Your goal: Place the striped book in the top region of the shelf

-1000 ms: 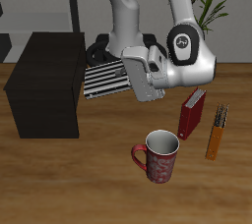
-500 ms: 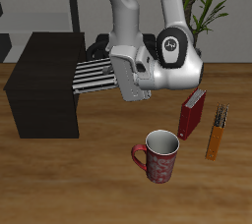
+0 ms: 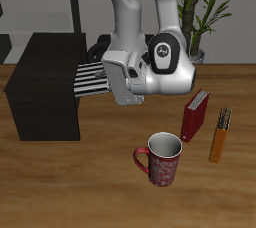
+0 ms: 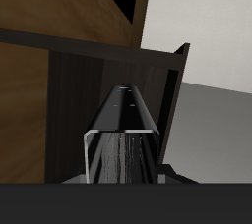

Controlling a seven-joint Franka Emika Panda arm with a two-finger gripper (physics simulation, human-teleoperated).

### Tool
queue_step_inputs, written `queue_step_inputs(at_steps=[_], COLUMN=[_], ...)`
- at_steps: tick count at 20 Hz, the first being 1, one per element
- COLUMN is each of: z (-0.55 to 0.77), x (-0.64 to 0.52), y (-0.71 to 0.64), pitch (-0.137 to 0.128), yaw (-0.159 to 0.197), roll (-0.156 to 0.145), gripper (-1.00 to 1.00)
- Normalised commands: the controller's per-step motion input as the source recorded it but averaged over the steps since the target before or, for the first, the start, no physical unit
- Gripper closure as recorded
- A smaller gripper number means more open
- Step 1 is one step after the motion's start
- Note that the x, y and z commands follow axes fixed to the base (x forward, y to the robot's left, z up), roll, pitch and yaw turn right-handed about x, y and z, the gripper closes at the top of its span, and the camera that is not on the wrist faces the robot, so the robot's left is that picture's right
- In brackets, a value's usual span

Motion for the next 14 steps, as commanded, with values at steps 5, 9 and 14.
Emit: queue_step_inputs(at_steps=[5, 9, 14], z=[-0.11, -0.15, -0.22], x=[0.06, 0.03, 0.05], y=[-0.09, -0.05, -0.12], pitch=[0.016, 0.006, 0.045], yaw=[0.004, 0.011, 0.005], roll=[-0.008, 0.0, -0.012], gripper=[1.0, 1.0, 1.0])
